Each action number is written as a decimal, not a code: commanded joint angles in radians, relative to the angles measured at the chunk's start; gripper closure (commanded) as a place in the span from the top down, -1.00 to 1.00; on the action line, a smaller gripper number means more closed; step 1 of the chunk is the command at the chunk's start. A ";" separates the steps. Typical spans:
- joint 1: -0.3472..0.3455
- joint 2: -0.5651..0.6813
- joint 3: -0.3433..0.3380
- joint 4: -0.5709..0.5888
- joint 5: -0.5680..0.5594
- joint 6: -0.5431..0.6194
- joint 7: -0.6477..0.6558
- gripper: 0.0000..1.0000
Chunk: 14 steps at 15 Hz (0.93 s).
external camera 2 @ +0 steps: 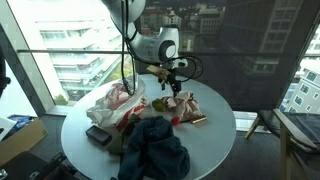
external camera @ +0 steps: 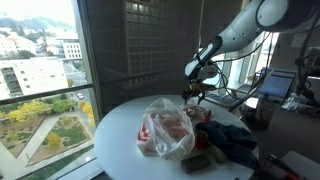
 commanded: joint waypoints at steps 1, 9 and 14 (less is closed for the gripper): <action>0.034 0.119 -0.085 0.184 -0.040 -0.022 0.136 1.00; -0.053 0.375 -0.074 0.504 -0.015 0.046 0.115 1.00; -0.097 0.456 -0.009 0.600 0.047 -0.016 0.117 1.00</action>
